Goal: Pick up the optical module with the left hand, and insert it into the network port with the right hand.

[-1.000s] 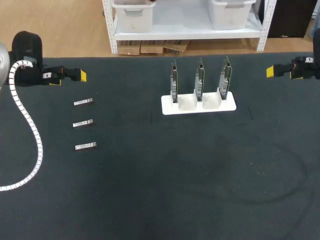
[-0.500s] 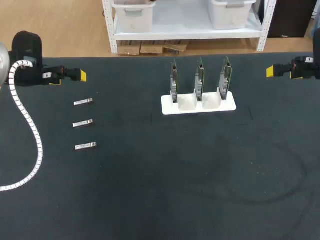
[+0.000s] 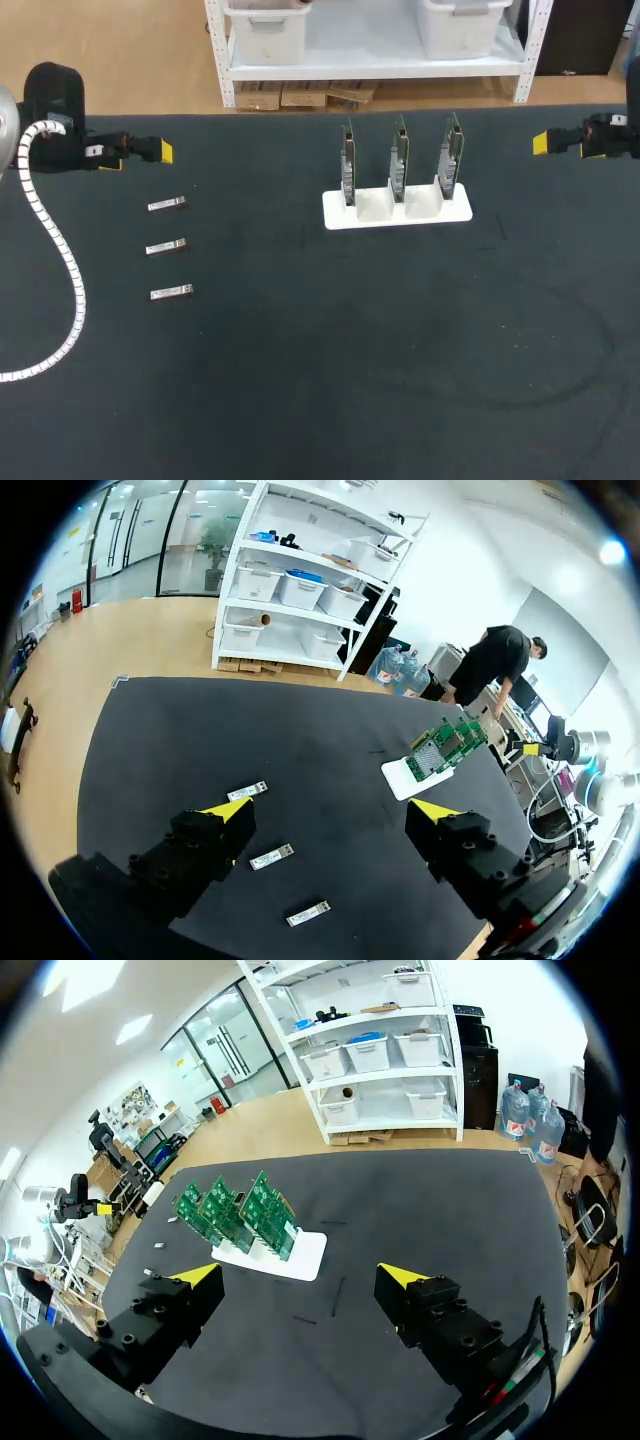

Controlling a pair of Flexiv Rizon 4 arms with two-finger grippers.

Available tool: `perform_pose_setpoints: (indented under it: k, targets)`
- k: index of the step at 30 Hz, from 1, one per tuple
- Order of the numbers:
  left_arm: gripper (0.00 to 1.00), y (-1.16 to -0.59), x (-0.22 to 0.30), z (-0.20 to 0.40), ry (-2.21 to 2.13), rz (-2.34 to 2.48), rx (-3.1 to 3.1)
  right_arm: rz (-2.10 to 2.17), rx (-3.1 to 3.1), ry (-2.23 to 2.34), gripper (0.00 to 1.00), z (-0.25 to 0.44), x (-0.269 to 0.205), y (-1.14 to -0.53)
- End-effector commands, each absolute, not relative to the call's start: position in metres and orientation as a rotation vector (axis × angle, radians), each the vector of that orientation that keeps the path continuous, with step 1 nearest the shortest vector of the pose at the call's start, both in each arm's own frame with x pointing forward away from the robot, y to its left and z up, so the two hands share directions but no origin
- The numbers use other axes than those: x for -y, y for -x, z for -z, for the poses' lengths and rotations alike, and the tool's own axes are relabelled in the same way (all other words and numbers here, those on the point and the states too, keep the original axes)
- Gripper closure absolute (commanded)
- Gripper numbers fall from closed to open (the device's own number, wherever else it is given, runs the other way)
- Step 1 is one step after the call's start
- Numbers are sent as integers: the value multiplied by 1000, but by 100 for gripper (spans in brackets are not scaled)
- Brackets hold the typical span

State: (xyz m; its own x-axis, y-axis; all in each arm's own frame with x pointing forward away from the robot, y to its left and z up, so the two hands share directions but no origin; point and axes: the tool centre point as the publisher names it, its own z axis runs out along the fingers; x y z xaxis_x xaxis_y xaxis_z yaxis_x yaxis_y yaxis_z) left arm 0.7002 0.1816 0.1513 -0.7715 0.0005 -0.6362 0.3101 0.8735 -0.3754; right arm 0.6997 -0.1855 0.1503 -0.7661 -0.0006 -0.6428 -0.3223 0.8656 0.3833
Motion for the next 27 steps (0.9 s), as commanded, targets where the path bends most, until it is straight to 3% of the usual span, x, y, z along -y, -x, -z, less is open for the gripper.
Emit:
perform_pose_setpoints:
  k: [1, 10, 27]
  targets:
    - [0, -701, -183, -150, -229, 630, -2380, -637, -2374, 232, 0, -150, 186, -700]
    - [0, -706, -199, -148, -392, 548, -2434, -637, -2374, 232, 0, -150, 186, -700]
    - [0, -747, -224, -132, -1441, 356, -2581, -637, -2374, 232, 0, -150, 186, -700]
